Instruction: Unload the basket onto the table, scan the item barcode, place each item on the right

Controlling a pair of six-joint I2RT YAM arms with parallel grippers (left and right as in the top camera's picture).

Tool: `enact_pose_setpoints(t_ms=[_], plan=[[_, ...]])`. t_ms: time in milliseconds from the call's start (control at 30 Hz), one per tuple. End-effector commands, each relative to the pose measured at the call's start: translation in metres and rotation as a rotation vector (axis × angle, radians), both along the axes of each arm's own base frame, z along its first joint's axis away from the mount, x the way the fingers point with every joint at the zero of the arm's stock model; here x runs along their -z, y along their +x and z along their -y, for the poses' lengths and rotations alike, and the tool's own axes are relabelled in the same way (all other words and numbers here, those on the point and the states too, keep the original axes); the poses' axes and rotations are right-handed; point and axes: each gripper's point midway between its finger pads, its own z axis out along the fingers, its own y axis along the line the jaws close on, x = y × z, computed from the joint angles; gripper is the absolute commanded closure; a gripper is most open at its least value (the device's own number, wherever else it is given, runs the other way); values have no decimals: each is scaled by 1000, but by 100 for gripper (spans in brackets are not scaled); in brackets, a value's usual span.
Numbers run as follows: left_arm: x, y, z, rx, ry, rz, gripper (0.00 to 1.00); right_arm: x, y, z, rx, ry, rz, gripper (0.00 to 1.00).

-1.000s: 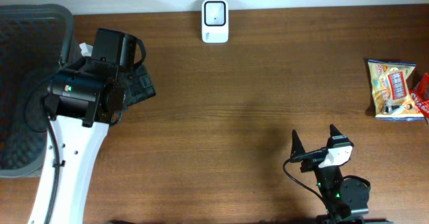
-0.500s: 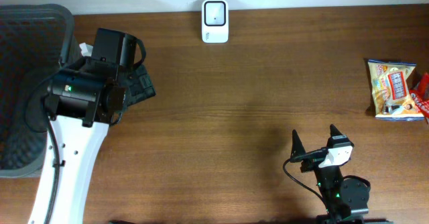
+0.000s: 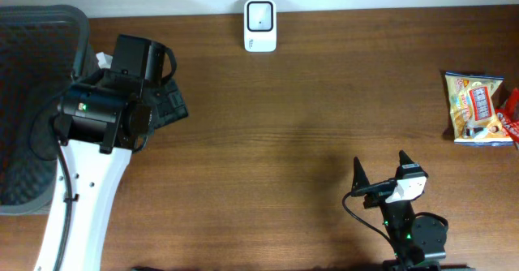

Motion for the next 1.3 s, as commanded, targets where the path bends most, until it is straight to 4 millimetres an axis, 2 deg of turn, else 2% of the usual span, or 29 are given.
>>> enact_pose_setpoints(t_ms=[0, 67, 300, 433, 533, 700, 800, 833, 933, 1000, 1100, 1267], plan=[[2, -17, 6, 24, -48, -55, 1, 2, 0, 1, 4, -7, 0, 2], [6, -21, 16, 49, -103, -82, 1, 2, 0, 1, 4, -7, 0, 2], [12, -35, 13, 56, -86, -146, 1, 2, 0, 1, 4, -7, 0, 1], [17, -41, 12, 60, -88, -126, 1, 2, 0, 1, 4, -7, 0, 1], [27, -35, 16, 161, -87, 8, 1, 2, 0, 1, 4, -7, 0, 1], [45, -33, 40, 439, -104, 269, 1, 2, 0, 1, 4, -7, 0, 2], [39, -38, 71, 752, -61, 545, 1, 2, 0, 1, 4, -7, 0, 1], [35, -42, 73, 799, -41, 649, 1, 2, 0, 1, 4, -7, 0, 1], [38, -56, 56, 749, 5, 794, 1, 2, 0, 1, 4, -7, 0, 2], [45, -59, 49, 726, 21, 798, 1, 2, 0, 1, 4, -7, 0, 1], [45, -60, 46, 712, 27, 802, 1, 2, 0, 1, 4, -7, 0, 1], [54, -66, 24, 637, 59, 816, 1, 2, 0, 1, 4, -7, 0, 2]])
